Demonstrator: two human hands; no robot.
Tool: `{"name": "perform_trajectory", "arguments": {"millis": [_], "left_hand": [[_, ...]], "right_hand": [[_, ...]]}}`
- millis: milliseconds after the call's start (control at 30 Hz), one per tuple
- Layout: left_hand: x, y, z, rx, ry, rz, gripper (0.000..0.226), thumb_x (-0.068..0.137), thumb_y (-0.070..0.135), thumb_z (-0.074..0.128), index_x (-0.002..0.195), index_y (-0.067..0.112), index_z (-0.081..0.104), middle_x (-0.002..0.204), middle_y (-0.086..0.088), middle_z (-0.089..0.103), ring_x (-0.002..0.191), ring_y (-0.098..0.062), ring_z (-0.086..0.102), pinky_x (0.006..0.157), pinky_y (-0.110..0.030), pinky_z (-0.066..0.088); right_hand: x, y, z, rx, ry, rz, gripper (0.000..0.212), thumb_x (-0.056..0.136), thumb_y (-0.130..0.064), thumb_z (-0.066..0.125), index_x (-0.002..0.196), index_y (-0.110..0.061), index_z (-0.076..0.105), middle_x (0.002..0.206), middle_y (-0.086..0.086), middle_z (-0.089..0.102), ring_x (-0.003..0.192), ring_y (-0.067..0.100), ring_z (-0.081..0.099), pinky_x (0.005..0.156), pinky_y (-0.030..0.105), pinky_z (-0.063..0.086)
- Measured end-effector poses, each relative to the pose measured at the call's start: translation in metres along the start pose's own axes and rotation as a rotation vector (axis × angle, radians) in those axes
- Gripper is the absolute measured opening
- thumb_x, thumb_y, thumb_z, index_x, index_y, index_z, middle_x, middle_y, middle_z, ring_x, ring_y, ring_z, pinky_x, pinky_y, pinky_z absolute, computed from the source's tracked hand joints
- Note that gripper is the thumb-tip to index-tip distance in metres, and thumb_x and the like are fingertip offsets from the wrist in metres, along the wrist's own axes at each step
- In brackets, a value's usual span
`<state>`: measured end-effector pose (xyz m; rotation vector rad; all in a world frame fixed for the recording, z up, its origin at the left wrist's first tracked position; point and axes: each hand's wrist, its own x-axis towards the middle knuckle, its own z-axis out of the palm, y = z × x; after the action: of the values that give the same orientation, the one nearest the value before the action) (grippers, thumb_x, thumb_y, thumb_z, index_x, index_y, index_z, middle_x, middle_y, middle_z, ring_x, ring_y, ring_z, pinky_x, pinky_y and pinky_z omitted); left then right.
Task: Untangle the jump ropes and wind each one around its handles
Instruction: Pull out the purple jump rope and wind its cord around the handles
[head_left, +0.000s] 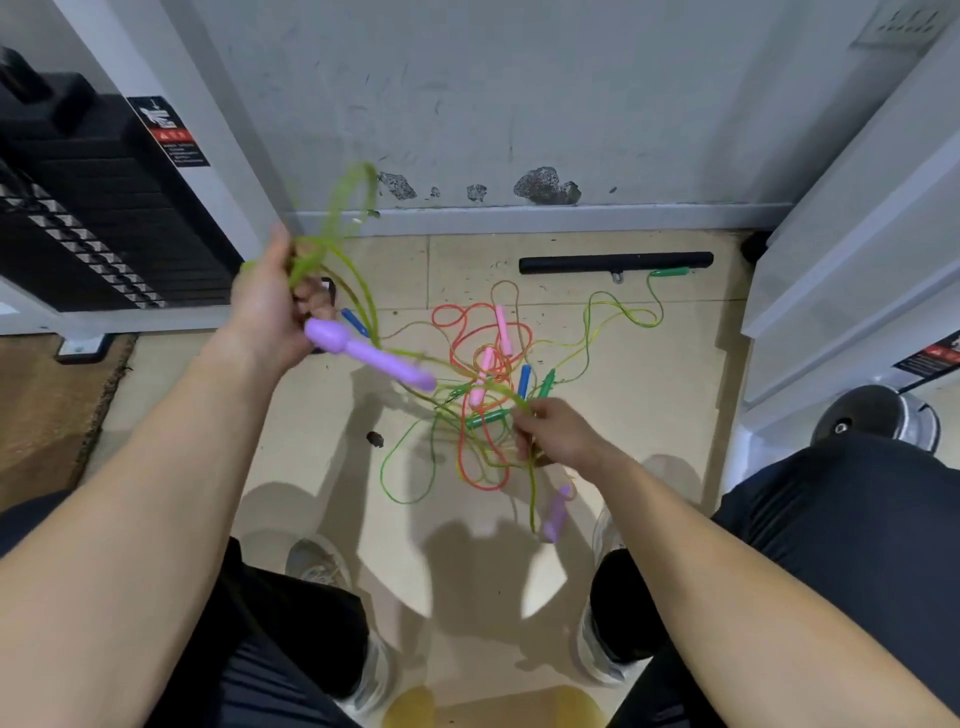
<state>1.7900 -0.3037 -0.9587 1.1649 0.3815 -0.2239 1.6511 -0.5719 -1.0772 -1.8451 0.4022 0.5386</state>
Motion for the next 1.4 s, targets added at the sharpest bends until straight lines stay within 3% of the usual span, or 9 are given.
{"name": "perform_trajectory", "arguments": {"millis": [133,267,433,567,833,1067,1167,1267,1400], "left_hand": [[-0.003,-0.041,-0.005,0.654,-0.102,0.069,0.036,0.103,0.040,0.048,0.085,0.016,0.070,0.055,0.002,0.034,0.039,-0.010,0.027,0.040,-0.020,0.025],[-0.019,-0.065,0.006,0.879,-0.295,0.106,0.024,0.103,0.026,0.052,0.097,0.018,0.074,0.054,0.002,0.034,0.040,-0.011,0.027,0.037,-0.018,0.026],[-0.048,-0.081,0.038,0.676,-0.539,-0.015,0.029,0.106,0.029,0.043,0.108,0.024,0.072,0.052,0.004,0.032,0.042,-0.007,0.024,0.039,-0.019,0.023],[-0.060,-0.086,0.058,0.794,-0.663,0.007,0.052,0.107,0.028,0.042,0.057,0.020,0.052,0.052,-0.002,0.034,0.046,-0.014,0.027,0.046,-0.026,0.027],[-0.051,-0.085,0.059,0.455,-0.504,-0.231,0.038,0.101,0.046,0.049,0.072,0.020,0.051,0.049,0.006,0.027,0.043,-0.011,0.017,0.046,-0.024,0.020],[-0.039,-0.075,0.066,0.138,-0.467,-0.337,0.049,0.102,0.052,0.042,0.066,0.021,0.050,0.041,0.008,0.020,0.036,-0.007,0.017,0.042,-0.022,0.019],[-0.038,-0.069,0.073,0.004,-0.426,-0.406,0.046,0.102,0.050,0.044,0.066,0.021,0.050,0.037,0.008,0.020,0.031,-0.006,0.018,0.035,-0.018,0.021],[-0.036,-0.063,0.075,-0.096,-0.399,-0.453,0.053,0.102,0.046,0.044,0.056,0.021,0.052,0.036,0.008,0.020,0.029,-0.006,0.018,0.035,-0.016,0.015],[-0.034,-0.057,0.073,-0.193,-0.369,-0.509,0.056,0.103,0.043,0.043,0.051,0.022,0.044,0.037,0.008,0.021,0.030,-0.008,0.016,0.041,-0.018,0.011]], "right_hand": [[-0.004,-0.058,-0.020,0.227,0.049,-0.178,0.036,0.104,-0.036,0.051,0.073,-0.019,0.060,0.066,0.001,0.055,0.056,0.015,0.057,0.055,0.028,0.048],[-0.007,-0.114,-0.040,0.416,0.040,-0.250,0.032,0.105,-0.033,0.049,0.077,-0.019,0.054,0.060,-0.005,0.049,0.047,0.007,0.047,0.055,0.026,0.037],[-0.018,-0.154,-0.047,0.632,-0.004,-0.240,0.028,0.104,-0.035,0.050,0.082,-0.019,0.054,0.066,-0.005,0.048,0.048,0.006,0.050,0.050,0.021,0.044],[-0.019,-0.162,-0.040,0.703,0.014,-0.226,0.029,0.104,-0.034,0.052,0.081,-0.017,0.053,0.064,-0.004,0.048,0.051,0.006,0.055,0.050,0.025,0.050],[-0.010,-0.148,-0.046,0.601,0.150,-0.065,0.044,0.103,-0.048,0.047,0.096,-0.008,0.063,0.076,0.005,0.063,0.071,0.020,0.066,0.065,0.031,0.057],[0.000,-0.076,-0.030,0.389,0.742,-0.074,0.028,0.087,-0.029,0.044,0.061,-0.019,0.044,0.058,-0.003,0.043,0.060,0.022,0.040,0.063,0.035,0.036],[-0.007,-0.043,-0.010,0.350,0.549,-0.090,0.023,0.074,-0.028,0.047,0.057,-0.016,0.057,0.054,-0.002,0.053,0.056,0.019,0.048,0.060,0.032,0.039],[-0.004,-0.027,0.012,0.254,0.281,-0.123,0.023,0.074,-0.022,0.049,0.070,-0.022,0.071,0.078,-0.002,0.072,0.071,0.010,0.063,0.069,0.025,0.047],[0.007,-0.021,0.039,0.275,0.221,-0.151,0.036,0.078,-0.021,0.070,0.091,-0.051,0.053,0.119,0.017,0.056,0.087,0.022,0.055,0.071,0.031,0.045]]}}
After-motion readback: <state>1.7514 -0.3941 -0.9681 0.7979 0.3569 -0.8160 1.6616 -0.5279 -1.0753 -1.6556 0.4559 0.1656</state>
